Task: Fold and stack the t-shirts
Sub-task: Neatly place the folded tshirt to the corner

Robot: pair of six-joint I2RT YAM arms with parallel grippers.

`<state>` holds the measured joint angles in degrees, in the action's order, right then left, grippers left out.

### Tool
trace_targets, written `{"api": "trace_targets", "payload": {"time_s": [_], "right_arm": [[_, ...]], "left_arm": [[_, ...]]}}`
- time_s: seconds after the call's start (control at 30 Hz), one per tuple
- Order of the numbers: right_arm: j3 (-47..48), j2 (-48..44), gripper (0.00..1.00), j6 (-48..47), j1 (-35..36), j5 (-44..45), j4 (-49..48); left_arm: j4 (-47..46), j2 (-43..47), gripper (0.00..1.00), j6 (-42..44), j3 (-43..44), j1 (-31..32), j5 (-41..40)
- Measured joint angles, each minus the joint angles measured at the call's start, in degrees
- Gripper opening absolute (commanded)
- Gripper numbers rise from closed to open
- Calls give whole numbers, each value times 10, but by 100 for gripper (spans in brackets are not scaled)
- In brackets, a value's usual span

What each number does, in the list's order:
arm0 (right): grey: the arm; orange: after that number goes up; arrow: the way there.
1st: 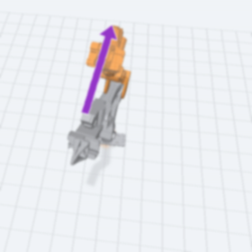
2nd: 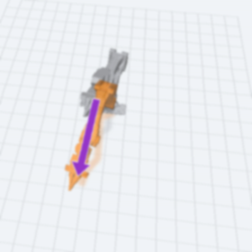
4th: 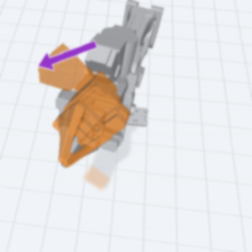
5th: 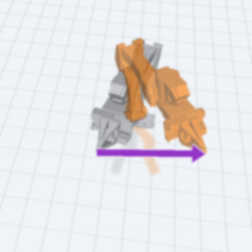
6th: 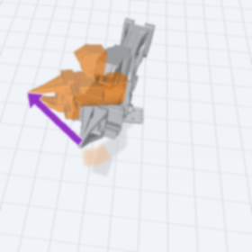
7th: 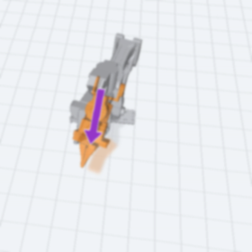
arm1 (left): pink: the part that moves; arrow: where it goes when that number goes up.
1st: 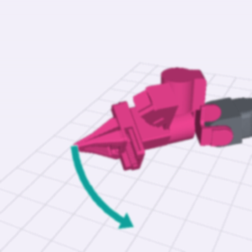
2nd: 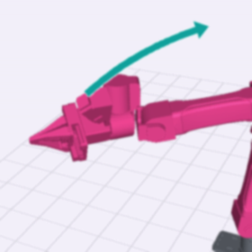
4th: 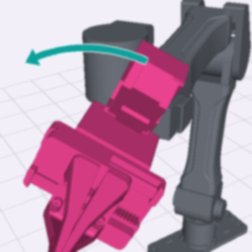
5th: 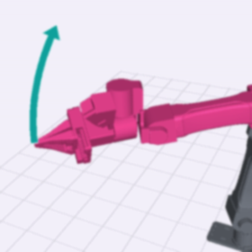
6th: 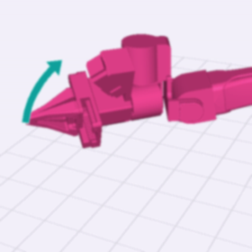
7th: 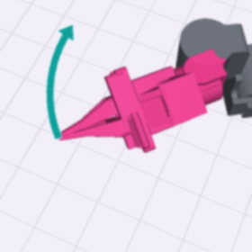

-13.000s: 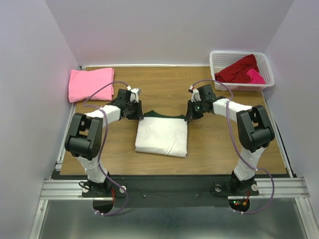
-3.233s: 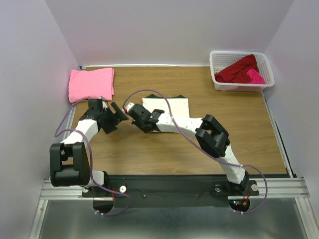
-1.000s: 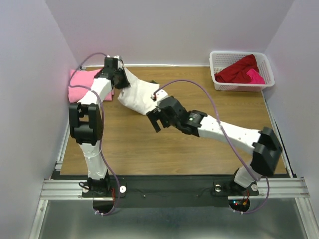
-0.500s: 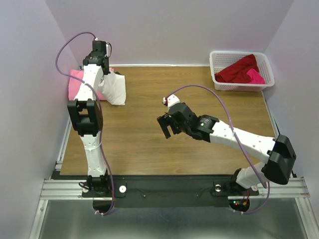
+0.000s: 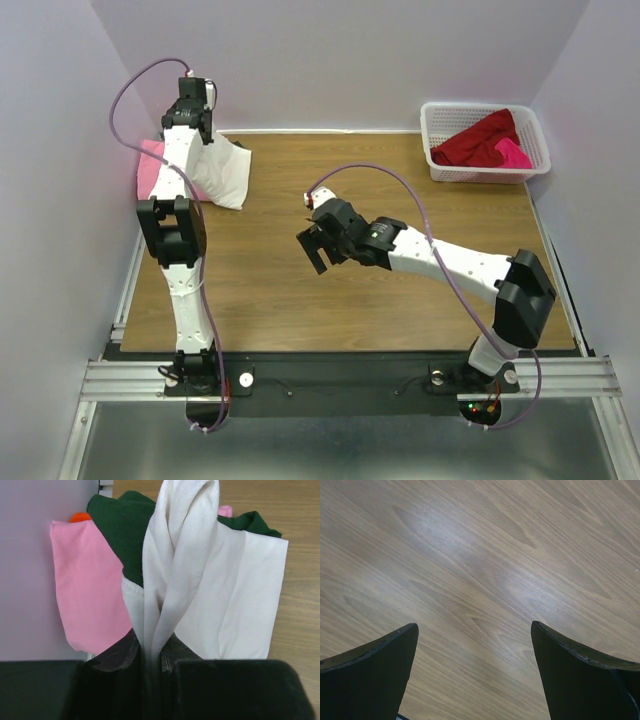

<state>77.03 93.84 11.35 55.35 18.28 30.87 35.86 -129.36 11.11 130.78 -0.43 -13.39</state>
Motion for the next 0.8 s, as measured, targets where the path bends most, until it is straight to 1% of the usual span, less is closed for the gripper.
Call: {"api": "trace_targets", "payload": {"time_s": [0.43,0.8], "right_arm": [[12,44,100,-10,0,-1,19],[14,49,100,-17,-1,0,22]], "left_arm": [[-48,0,0,-10,0,-40,58],[-91,9,0,-45,-9,-79,100]]}}
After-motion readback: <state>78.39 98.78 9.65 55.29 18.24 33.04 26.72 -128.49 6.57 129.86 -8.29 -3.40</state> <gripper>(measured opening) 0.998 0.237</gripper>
